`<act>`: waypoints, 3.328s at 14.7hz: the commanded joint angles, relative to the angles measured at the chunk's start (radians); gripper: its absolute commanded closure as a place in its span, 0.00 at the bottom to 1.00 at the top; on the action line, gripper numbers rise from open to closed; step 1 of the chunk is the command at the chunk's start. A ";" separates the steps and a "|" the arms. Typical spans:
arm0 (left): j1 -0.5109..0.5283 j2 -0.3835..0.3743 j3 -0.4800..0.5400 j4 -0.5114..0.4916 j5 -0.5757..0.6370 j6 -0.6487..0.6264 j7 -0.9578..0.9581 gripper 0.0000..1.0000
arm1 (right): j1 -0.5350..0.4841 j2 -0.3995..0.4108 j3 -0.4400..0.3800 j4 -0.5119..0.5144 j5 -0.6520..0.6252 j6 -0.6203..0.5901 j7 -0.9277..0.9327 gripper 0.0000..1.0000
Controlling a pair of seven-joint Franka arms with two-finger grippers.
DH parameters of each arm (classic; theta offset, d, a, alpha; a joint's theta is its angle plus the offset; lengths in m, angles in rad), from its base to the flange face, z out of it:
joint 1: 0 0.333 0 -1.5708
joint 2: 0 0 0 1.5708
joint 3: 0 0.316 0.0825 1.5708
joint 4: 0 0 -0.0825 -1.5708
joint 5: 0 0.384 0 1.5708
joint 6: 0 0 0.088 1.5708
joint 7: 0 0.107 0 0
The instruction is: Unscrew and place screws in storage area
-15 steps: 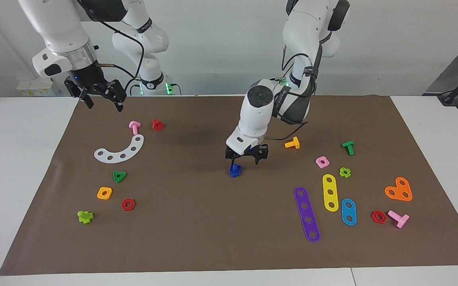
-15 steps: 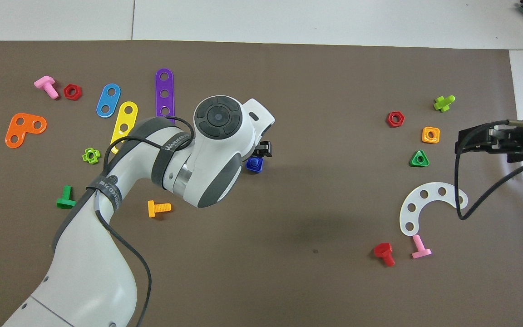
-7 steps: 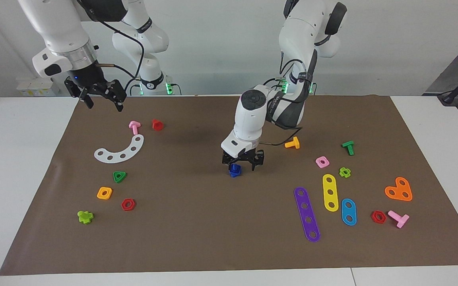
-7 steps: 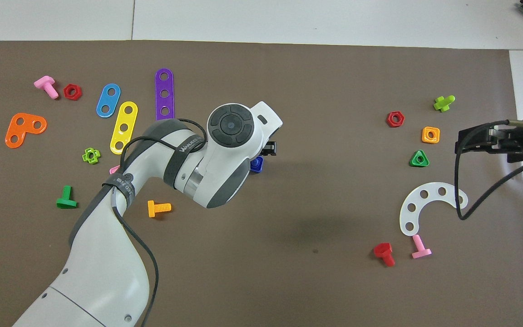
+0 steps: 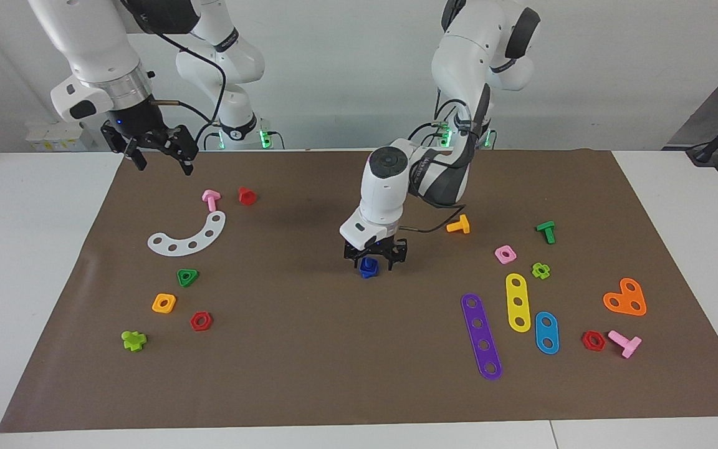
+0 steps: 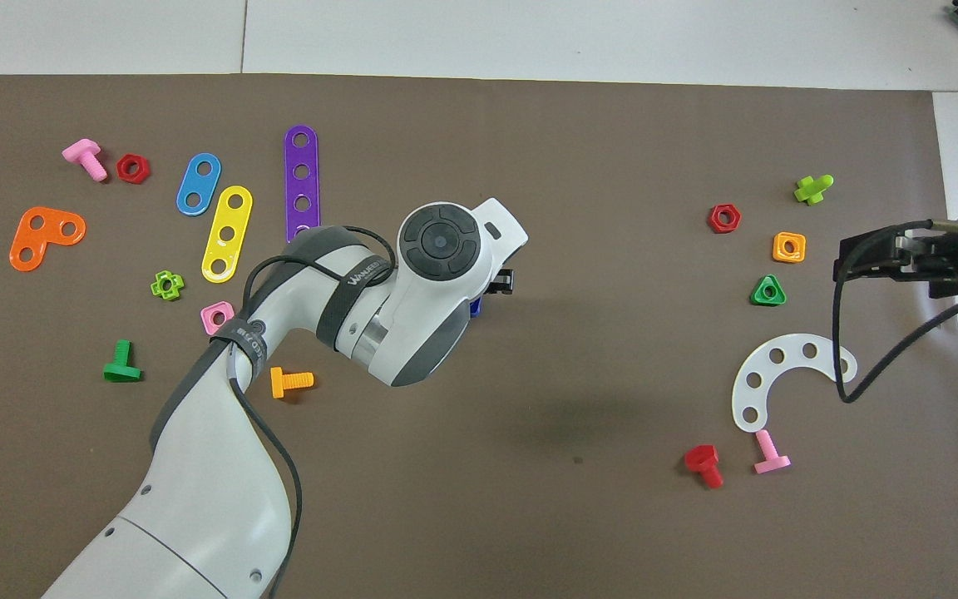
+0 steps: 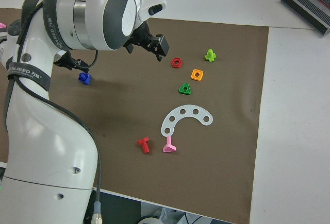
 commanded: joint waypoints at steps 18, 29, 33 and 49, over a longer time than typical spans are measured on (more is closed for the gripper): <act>-0.023 0.016 0.008 -0.054 0.030 0.062 0.076 0.31 | -0.005 -0.001 0.004 0.006 0.018 -0.017 0.004 0.00; -0.021 0.016 0.008 -0.048 0.030 0.051 0.076 0.47 | -0.005 -0.001 0.004 0.006 0.018 -0.017 0.004 0.00; -0.018 0.015 0.008 -0.044 0.030 0.043 0.076 0.54 | -0.005 -0.001 0.004 0.006 0.018 -0.017 0.006 0.00; -0.003 0.018 0.007 0.118 0.007 -0.185 0.078 0.57 | -0.005 -0.001 0.004 0.006 0.018 -0.017 0.004 0.00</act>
